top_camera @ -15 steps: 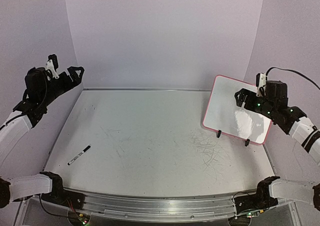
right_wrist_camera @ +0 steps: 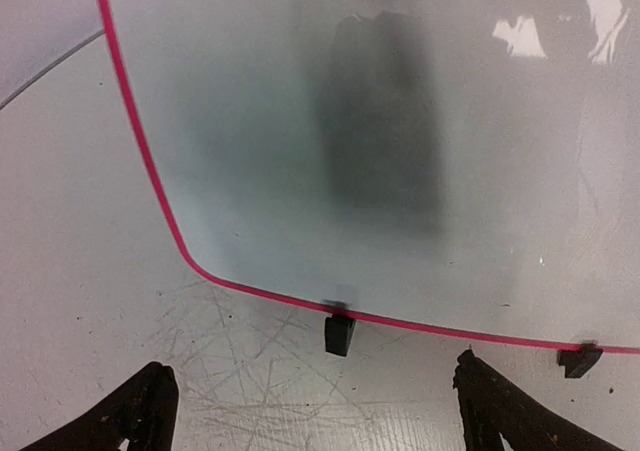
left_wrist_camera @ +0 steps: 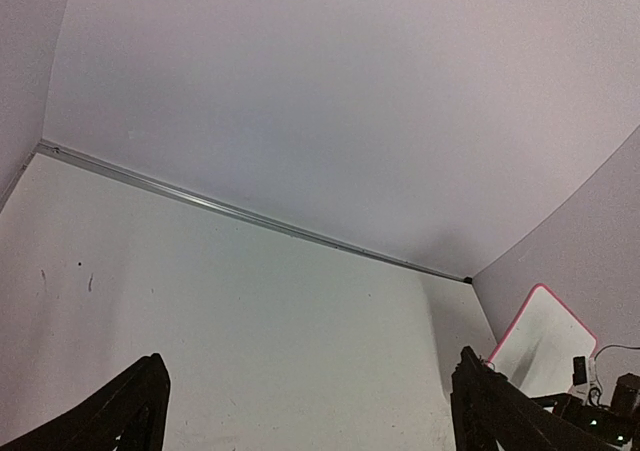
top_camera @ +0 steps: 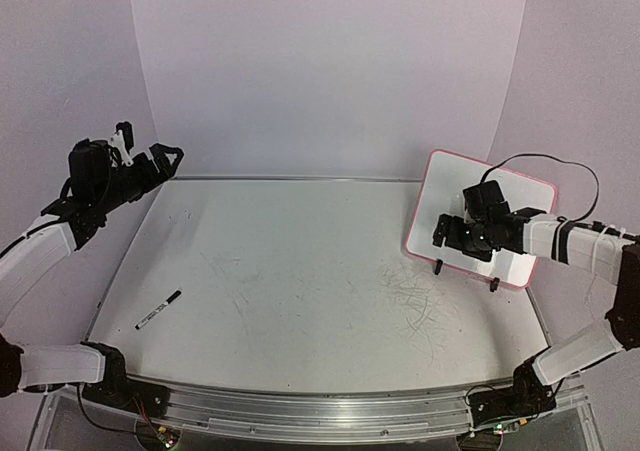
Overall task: Write a sentence on the whiteboard
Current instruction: Move the whiteboard to the center of the board.
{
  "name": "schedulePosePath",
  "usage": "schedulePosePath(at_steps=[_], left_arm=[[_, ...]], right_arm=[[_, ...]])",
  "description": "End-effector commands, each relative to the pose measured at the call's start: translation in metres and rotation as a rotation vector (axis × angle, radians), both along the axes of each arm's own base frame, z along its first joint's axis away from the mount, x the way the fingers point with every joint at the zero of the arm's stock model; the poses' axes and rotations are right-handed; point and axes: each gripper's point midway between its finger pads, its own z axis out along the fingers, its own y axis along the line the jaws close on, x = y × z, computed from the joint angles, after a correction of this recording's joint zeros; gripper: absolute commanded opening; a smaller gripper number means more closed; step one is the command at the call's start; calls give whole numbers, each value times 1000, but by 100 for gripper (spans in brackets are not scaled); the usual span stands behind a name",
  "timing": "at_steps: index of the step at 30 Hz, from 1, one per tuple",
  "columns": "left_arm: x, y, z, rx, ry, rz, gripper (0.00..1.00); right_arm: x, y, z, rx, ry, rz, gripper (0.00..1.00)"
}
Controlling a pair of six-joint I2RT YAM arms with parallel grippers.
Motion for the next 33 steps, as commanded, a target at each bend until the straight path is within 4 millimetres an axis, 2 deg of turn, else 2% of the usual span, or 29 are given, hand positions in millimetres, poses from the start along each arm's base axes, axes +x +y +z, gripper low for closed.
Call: schedulePosePath(at_steps=[1,3,7,14,17,22,30,33], left_arm=[[-2,-9,5,-41,-5,-43,99],[-1,-9,-2,-46,12,-43,99],[1,-10,-4,-57,9,-46,99],[3,-11,-6,-55,14,-48,99],[2,-10,-6,-50,10,-44,100],[-1,-8,-7,-49,7,-36,99],[-3,-8,-9,-50,9,-34,100],[-2,-8,-9,-50,12,-35,99]], right_arm=[[7,-3,-14,67,9,-124,90],[6,8,-27,101,35,-98,83],[0,24,-50,64,81,-73,81],[-3,10,-80,-32,98,-163,81],[1,3,-87,-47,77,-208,80],[9,4,-99,-52,73,-233,76],[19,3,-106,-72,48,-260,59],[23,7,-106,-101,37,-250,55]])
